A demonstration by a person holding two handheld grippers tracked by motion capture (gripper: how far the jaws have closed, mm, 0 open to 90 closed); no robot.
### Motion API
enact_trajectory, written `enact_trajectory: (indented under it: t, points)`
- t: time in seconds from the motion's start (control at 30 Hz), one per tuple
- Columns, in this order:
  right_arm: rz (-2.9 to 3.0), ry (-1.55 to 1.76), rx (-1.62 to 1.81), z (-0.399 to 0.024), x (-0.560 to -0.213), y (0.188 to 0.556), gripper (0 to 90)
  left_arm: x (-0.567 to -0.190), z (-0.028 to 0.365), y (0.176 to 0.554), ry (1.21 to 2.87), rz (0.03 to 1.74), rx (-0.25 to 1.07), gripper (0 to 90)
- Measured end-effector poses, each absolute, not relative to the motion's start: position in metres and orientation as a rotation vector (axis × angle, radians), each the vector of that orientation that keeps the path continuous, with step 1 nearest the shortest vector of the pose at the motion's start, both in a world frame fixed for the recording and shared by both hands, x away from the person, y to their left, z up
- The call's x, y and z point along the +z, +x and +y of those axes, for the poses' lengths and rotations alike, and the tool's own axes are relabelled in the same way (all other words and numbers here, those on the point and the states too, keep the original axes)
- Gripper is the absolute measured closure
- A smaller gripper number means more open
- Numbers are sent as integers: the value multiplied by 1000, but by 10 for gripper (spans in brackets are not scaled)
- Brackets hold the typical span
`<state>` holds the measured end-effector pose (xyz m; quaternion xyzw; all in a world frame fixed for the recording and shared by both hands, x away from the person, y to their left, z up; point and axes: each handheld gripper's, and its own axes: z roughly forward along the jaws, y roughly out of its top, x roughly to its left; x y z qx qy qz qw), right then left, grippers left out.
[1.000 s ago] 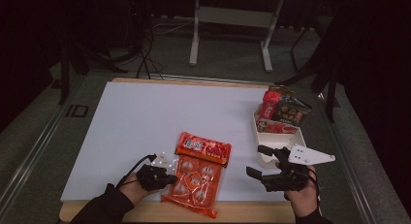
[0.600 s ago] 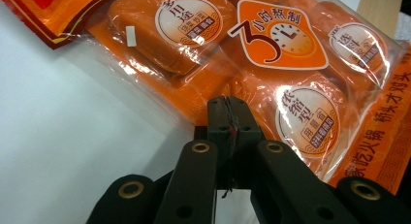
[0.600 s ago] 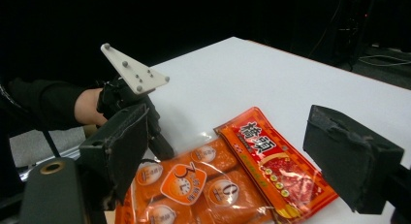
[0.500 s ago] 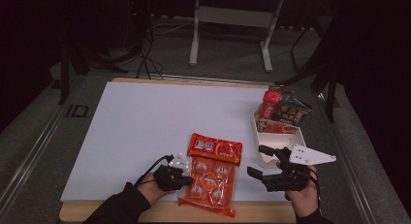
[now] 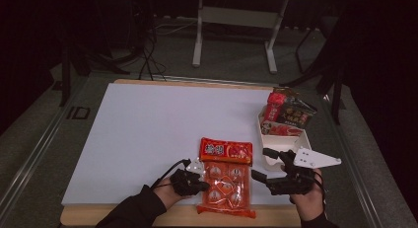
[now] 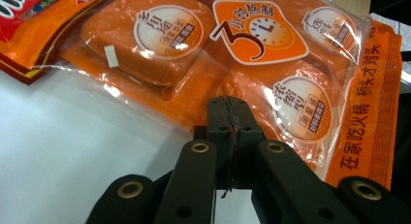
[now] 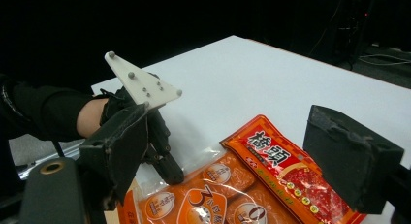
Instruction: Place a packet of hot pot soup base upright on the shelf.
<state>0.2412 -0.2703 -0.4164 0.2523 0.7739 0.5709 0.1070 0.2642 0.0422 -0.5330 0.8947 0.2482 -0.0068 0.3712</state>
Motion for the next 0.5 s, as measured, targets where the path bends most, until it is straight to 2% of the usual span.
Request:
enact_trajectory:
  t: [0.13,0.2,0.4,0.5]
  points:
    - [2276,738,1678,-270,-416,240,161,-531,45,264,2272,624,46,801]
    - [2274,739,1679,-271,-415,241,161,-530,46,266,2269,632,29,798]
    - [2270,735,1679,-271,-415,240,161,-519,56,273,2240,664,35,623]
    - [2271,730,1666,-271,-415,239,160,-510,63,280,2194,698,79,571]
